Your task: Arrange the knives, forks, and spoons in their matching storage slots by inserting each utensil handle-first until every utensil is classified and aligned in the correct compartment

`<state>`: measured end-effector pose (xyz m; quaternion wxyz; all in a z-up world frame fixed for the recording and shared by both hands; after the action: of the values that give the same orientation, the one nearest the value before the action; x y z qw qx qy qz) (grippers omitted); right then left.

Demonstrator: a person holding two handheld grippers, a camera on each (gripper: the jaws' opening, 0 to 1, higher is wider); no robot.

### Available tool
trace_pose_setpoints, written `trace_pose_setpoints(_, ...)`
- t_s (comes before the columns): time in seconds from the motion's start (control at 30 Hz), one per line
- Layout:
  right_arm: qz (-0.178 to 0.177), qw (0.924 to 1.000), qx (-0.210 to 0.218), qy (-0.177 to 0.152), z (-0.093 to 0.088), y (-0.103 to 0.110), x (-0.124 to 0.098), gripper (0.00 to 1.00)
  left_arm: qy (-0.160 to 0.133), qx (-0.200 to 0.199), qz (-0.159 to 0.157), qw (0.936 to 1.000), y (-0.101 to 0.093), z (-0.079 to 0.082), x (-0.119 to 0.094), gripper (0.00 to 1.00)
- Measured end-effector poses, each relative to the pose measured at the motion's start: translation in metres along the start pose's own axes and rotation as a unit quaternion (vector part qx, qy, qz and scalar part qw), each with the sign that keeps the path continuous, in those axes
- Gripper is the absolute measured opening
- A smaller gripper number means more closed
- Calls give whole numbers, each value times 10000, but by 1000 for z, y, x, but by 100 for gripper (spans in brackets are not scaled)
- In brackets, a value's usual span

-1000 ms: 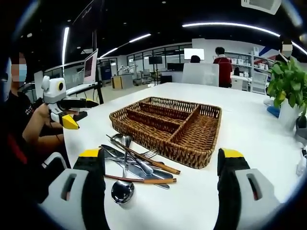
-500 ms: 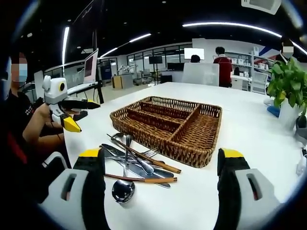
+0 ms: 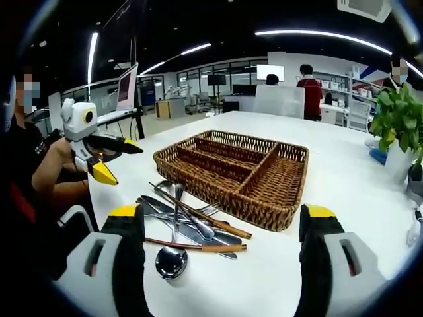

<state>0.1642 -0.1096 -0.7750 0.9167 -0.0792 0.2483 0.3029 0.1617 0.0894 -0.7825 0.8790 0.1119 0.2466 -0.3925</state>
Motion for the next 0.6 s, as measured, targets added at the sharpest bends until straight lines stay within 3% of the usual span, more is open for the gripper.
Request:
trace_pose_setpoints(0.3,0,10000,-7,33,-3,1,-1,100,353,484,-381,9975,-8,-1,17,54)
trace_pose_setpoints(0.6,5,9999,-74,103,-6,3,1,100,720,873,-659,9914,-13,-3,40,50)
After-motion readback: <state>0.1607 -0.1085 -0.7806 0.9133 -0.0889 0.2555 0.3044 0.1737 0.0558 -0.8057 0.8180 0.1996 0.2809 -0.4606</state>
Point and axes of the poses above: the point that each gripper's makers call its tool centre point, and the gripper's own axes: x roughly forward along the fingers, y roughly to its left, z roughly out of its top, the point moved 1 cm from there along -x, roughly backward along the fingers, and after that the axes turned 8 degrees about y, right-handed, at the moved point
